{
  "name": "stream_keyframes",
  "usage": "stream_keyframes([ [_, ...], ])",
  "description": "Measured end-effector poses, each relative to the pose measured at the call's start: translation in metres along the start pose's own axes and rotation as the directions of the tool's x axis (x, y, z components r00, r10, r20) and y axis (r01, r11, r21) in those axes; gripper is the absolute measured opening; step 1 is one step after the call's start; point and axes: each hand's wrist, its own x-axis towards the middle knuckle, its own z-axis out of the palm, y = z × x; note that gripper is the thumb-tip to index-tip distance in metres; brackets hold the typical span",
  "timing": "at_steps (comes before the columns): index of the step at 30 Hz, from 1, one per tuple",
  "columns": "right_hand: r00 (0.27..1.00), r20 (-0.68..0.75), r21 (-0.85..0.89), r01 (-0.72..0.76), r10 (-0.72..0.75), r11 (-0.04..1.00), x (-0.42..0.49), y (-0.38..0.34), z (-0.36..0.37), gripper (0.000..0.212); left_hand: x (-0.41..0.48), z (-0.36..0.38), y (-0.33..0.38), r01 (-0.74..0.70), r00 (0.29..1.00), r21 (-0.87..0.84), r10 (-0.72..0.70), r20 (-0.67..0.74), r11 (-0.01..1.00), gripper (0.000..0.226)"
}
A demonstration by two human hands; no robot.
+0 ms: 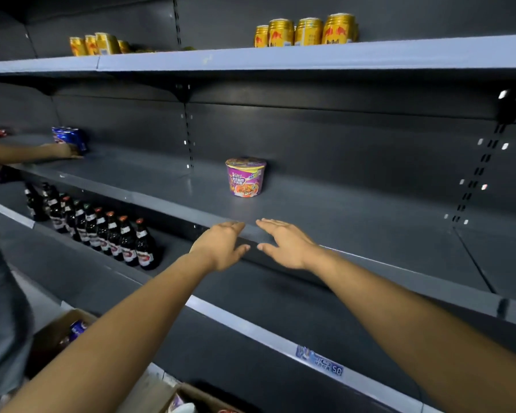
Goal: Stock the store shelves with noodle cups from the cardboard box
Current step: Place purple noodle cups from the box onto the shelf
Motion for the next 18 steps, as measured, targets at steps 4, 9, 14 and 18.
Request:
stream_keyframes([
  [4, 1.000, 0.028, 0.012, 0.010, -0.010, 1.000, 0.003, -0.015, 0.021, 0.061, -0.019, 0.011, -0.018, 0.027, 0.999, -0.006, -0.026, 0.019, 1.000, 0.062],
  [9, 0.996, 0.089, 0.045, 0.010, -0.014, 0.999, 0.009, -0.036, 0.052, 0.060, -0.042, 0.030, -0.047, 0.069, 0.997, -0.007, -0.069, 0.042, 0.998, 0.065],
  [14, 0.995, 0.097, 0.149, -0.025, 0.010, 0.989, 0.019, -0.061, 0.089, 0.059, -0.057, 0.045, -0.073, 0.116, 0.991, -0.043, -0.113, 0.066, 0.992, 0.064],
  [18, 1.000, -0.005, 0.281, -0.020, 0.022, 0.960, 0.027, -0.080, 0.105, 0.052, -0.068, 0.054, -0.087, 0.121, 0.989, -0.185, -0.133, -0.056, 0.975, 0.059],
])
